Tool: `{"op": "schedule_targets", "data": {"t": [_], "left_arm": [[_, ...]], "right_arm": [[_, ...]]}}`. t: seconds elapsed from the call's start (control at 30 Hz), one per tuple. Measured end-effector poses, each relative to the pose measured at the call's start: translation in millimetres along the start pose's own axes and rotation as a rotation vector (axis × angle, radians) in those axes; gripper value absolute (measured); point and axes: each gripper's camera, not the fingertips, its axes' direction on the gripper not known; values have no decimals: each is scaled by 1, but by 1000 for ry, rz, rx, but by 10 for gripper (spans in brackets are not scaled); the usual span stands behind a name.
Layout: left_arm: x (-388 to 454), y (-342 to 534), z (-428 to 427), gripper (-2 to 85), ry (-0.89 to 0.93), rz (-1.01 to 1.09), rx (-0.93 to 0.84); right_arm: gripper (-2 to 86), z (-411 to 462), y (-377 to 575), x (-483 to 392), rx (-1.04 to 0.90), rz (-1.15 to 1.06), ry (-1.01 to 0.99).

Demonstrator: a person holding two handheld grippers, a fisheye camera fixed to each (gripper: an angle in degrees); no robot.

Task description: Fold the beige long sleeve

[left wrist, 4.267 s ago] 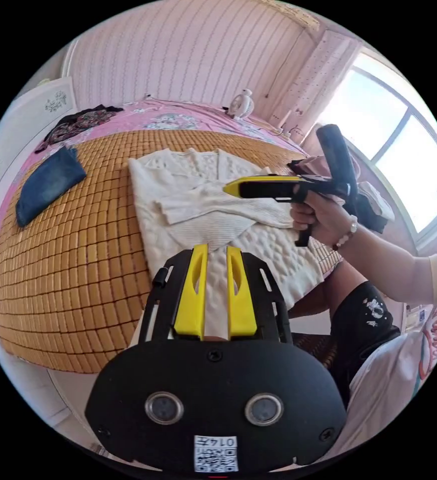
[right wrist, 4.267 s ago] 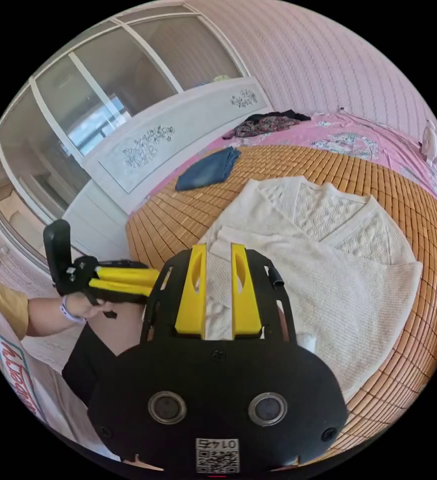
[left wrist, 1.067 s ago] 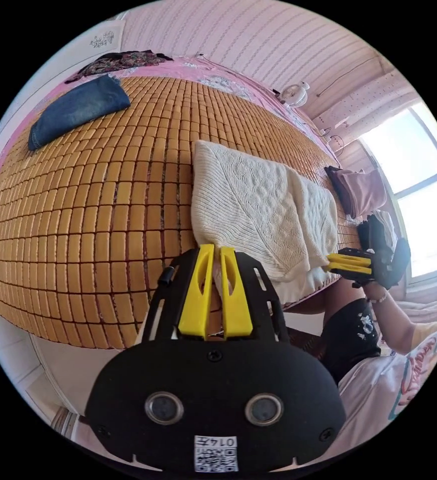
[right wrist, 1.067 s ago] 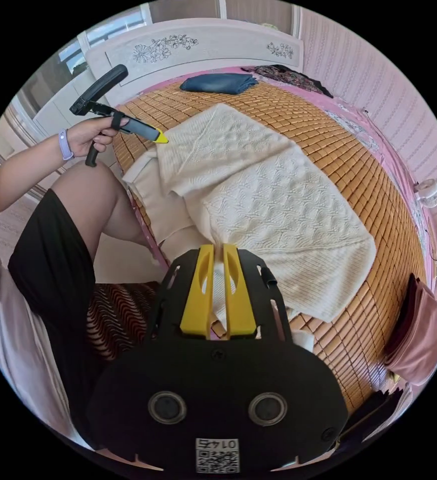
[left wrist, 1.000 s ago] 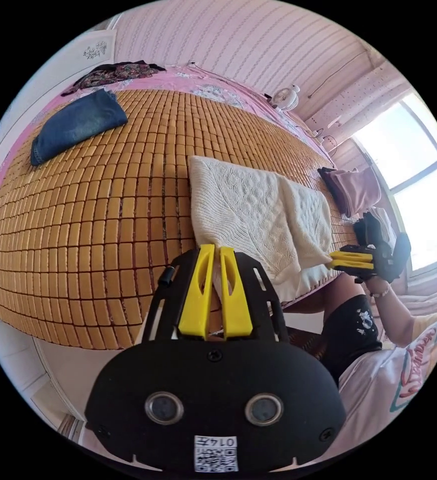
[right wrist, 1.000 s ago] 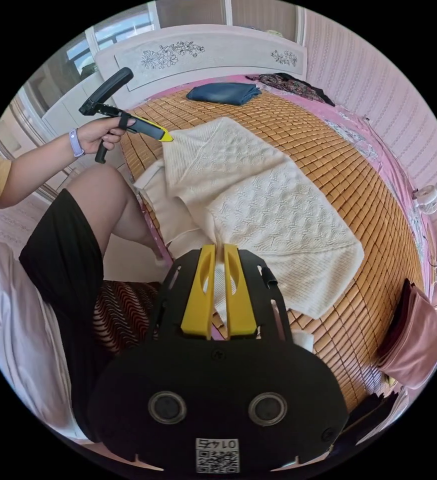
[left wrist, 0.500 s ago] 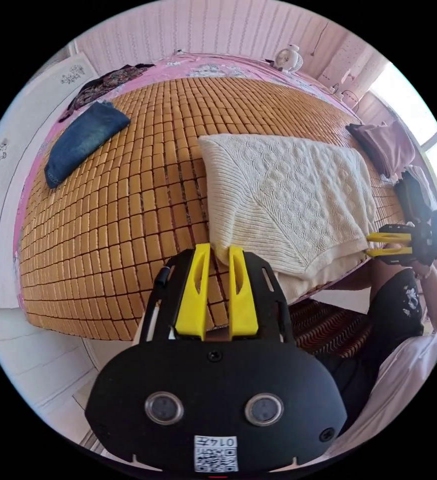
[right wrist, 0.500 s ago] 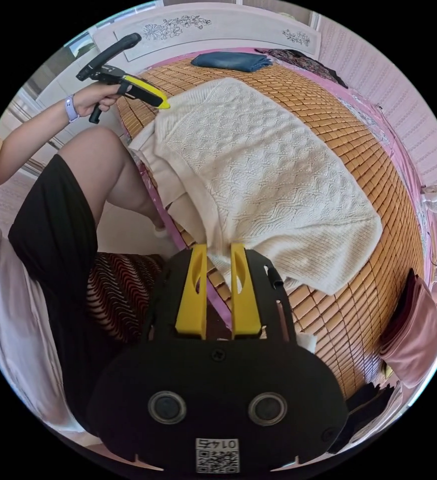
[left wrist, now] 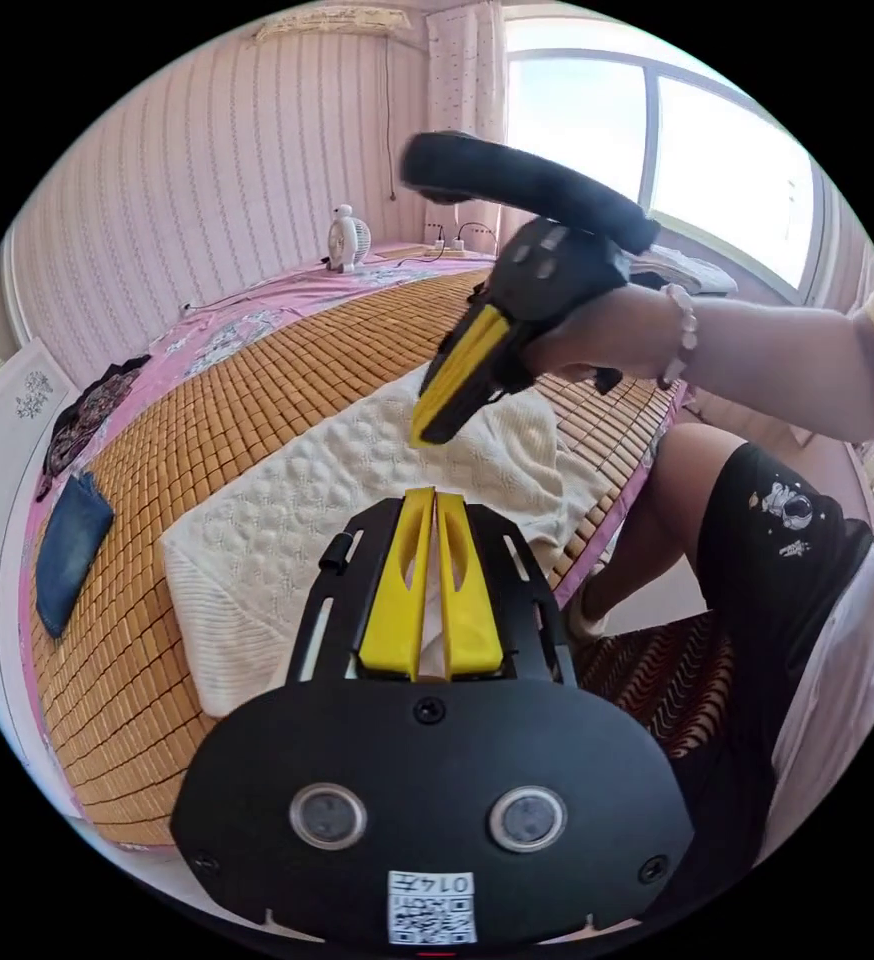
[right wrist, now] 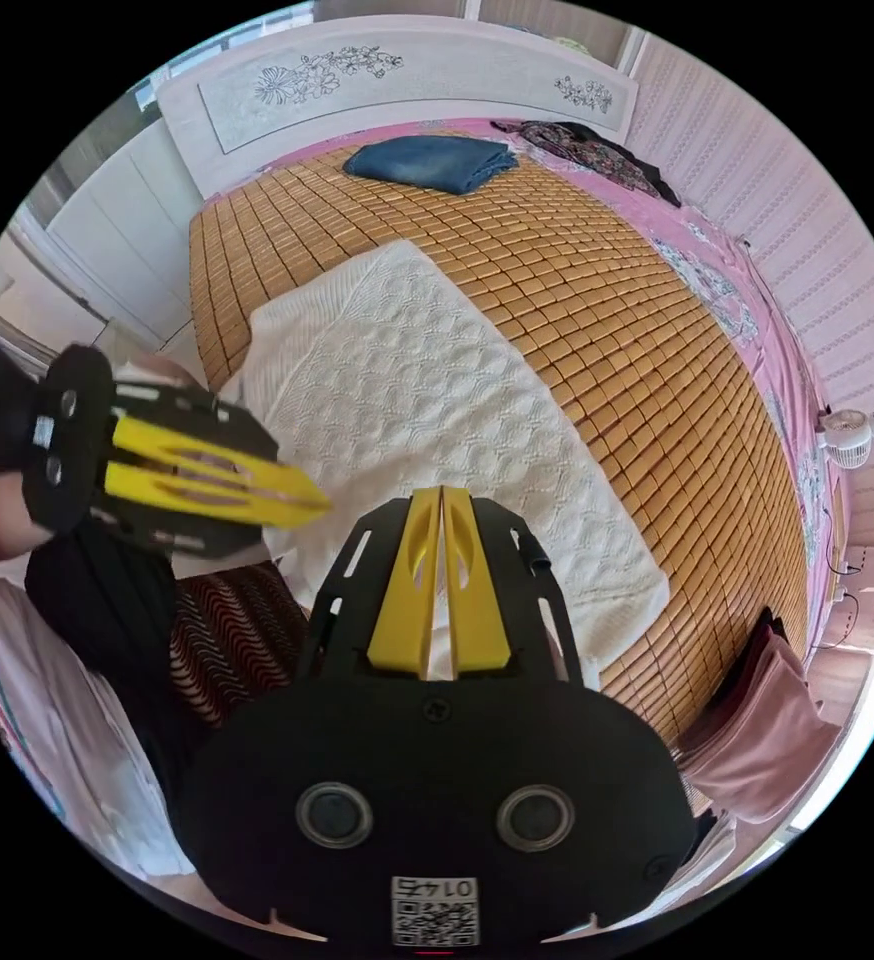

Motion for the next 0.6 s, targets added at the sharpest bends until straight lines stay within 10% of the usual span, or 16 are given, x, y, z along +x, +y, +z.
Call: {"op": "schedule_targets", "data": {"t": [0.6], "left_arm": [[24,104,105,-10,-56,112,-40]], "right_arm": [[-4,58,-139,42,-291,-94,135]]}}
